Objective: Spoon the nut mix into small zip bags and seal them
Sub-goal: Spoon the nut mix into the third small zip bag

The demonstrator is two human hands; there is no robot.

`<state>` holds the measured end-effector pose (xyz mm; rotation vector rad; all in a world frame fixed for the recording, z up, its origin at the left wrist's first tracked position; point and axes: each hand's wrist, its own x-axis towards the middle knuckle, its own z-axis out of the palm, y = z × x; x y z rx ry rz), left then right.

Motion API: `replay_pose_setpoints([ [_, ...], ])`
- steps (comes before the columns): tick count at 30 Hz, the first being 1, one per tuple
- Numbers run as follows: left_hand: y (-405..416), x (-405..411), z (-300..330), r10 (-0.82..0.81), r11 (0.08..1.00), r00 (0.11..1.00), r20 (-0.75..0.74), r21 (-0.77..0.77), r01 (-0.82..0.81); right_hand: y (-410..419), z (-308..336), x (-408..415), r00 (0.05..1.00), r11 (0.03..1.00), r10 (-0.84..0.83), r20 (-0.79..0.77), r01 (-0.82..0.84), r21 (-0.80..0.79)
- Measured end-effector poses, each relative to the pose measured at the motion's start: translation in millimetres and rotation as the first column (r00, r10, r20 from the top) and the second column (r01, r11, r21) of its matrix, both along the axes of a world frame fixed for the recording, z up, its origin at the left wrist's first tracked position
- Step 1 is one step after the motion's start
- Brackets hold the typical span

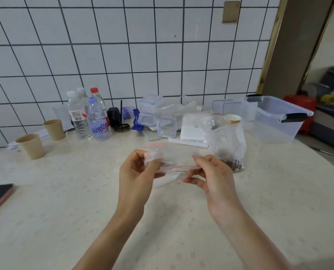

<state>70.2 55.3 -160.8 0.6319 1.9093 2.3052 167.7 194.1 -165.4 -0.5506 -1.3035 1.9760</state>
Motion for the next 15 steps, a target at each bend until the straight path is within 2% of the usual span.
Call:
replay_pose_setpoints([
  [4,-6,-6,-3,0.049,0.999,0.999,-0.012,0.003,-0.049,4,-1,1,0.997,0.996,-0.064,-0.037,0.062,-0.059],
  [8,-11,-5,-9,0.011,1.0,0.997,0.08,0.013,-0.012,4,-2,1,0.995,0.971,0.047,-0.086,-0.066,-0.229],
  [11,-16,-9,-9,-0.182,0.979,0.948,0.262,0.143,0.148,7,-4,2,0.971,0.889,0.127,-0.205,-0.203,-0.41],
  [13,-18,-13,-6,-0.358,0.926,0.849,0.39,0.269,0.266,10,-6,6,0.949,0.863,0.191,-0.252,-0.284,-0.417],
  [15,-19,-16,-6,-0.485,0.869,0.75,0.449,0.344,0.356,10,-8,9,0.93,0.861,0.262,-0.257,-0.345,-0.373],
])
